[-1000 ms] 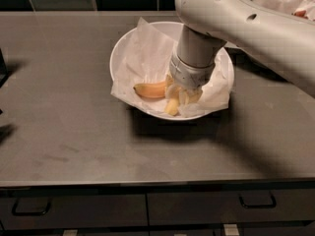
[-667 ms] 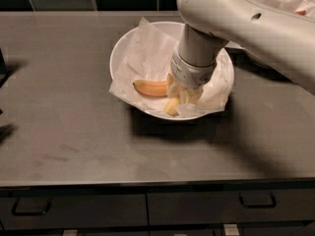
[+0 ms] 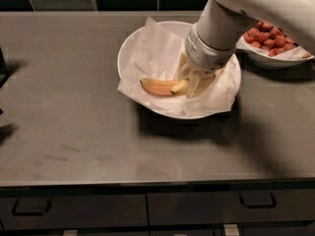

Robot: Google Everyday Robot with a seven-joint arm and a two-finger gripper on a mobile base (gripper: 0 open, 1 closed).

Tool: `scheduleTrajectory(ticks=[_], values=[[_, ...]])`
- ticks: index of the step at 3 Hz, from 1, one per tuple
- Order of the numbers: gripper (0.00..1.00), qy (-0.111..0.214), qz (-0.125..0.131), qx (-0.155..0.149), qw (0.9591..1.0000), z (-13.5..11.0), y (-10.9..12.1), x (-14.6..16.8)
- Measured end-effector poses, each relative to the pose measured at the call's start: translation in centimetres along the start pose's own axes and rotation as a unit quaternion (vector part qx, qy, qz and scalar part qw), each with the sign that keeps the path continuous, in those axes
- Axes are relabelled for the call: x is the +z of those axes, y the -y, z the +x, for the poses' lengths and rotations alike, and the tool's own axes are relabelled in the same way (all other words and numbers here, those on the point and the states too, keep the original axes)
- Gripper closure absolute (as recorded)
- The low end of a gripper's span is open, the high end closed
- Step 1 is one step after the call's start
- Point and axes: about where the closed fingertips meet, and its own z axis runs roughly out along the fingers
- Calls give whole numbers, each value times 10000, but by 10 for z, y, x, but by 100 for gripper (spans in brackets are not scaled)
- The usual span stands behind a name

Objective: Pick banana from white bowl

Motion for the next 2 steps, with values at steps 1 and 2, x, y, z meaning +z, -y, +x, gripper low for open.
scheduleTrajectory(ticks=[1,2], values=[[100,281,514,281,9979,-3,13,-41],[100,654,932,444,9925,-13,23,-75]])
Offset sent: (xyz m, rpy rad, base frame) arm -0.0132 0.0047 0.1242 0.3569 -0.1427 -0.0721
